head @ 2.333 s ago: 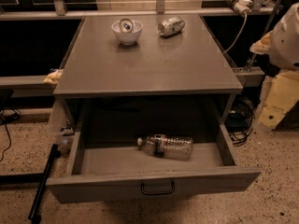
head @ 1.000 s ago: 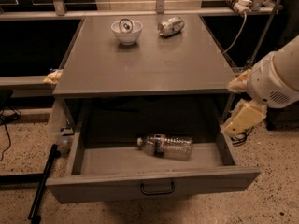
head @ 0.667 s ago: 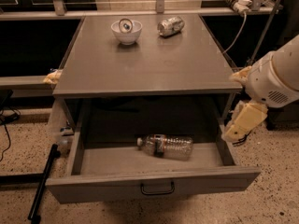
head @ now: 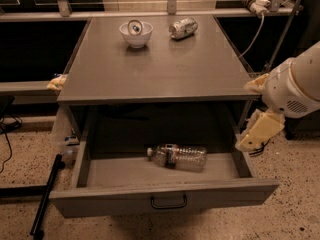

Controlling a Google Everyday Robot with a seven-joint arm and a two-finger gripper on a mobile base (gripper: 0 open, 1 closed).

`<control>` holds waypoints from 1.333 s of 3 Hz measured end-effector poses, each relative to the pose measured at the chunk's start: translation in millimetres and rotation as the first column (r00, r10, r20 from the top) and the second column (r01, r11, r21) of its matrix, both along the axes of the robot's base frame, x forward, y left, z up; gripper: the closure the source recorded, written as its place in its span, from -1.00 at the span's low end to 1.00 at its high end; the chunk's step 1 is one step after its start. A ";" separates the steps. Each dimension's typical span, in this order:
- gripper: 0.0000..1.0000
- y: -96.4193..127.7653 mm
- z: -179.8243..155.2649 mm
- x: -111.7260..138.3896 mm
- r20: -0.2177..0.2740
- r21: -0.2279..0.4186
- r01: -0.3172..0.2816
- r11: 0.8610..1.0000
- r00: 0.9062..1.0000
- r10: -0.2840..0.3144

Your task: Pick water bottle from top drawer and place on counter

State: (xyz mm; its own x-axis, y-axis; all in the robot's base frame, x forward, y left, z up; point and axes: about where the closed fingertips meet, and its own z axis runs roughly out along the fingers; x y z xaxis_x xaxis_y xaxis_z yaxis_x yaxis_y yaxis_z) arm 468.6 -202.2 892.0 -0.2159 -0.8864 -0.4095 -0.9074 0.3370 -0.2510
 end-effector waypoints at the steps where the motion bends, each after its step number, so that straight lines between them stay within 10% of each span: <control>1: -0.74 11.6 -32.9 2.5 0.005 0.070 -0.010 0.997 1.000 0.009; 4: -0.68 74.2 -158.9 52.8 0.035 0.228 -0.036 0.973 0.999 0.028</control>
Offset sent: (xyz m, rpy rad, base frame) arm 0.0368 0.0610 -0.1454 0.2685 -0.0311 -0.0014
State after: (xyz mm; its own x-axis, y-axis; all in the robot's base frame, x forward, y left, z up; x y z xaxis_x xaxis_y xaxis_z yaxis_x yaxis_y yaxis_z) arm 521.4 -128.0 733.0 -0.1727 -0.7750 -0.6079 -0.9115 0.3597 -0.1996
